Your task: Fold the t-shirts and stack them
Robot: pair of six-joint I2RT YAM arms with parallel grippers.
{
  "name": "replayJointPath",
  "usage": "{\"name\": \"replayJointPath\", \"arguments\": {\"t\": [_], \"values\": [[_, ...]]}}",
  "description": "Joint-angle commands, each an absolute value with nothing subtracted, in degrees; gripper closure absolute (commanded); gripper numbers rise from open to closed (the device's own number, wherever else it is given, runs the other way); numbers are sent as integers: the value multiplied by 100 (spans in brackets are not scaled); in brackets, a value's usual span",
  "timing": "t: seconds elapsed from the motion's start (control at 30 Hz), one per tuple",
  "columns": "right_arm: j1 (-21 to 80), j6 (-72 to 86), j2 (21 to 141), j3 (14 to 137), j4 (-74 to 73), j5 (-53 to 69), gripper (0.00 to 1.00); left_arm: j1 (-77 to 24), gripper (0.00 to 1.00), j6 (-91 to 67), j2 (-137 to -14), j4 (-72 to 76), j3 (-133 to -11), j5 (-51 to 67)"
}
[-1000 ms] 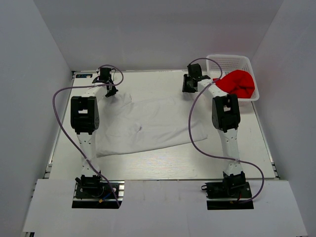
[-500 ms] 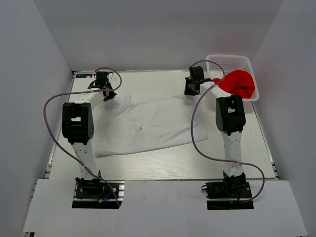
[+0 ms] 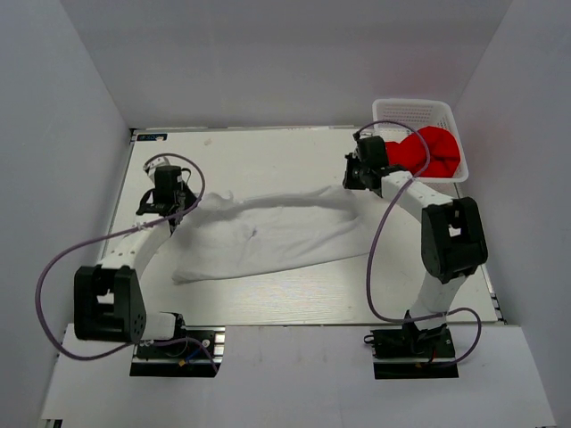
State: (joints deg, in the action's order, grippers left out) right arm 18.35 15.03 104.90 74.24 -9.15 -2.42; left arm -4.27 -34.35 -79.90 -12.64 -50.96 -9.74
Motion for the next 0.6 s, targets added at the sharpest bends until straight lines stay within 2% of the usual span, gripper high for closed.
{"name": "replayJointPath", "arguments": {"t": [0.0, 0.2, 0.57], "values": [[1811, 1433, 9873, 6937, -650, -290, 100, -422, 100, -3972, -7191, -1405, -4555, -1072], [1784, 1406, 9282, 6364, -668, -211, 100, -422, 100, -4518, -5618, -1925, -3597, -1301], [1811, 1572, 9115, 5881, -879, -219, 100, -422, 100, -5000, -4931, -3064, -2988, -1116]]}}
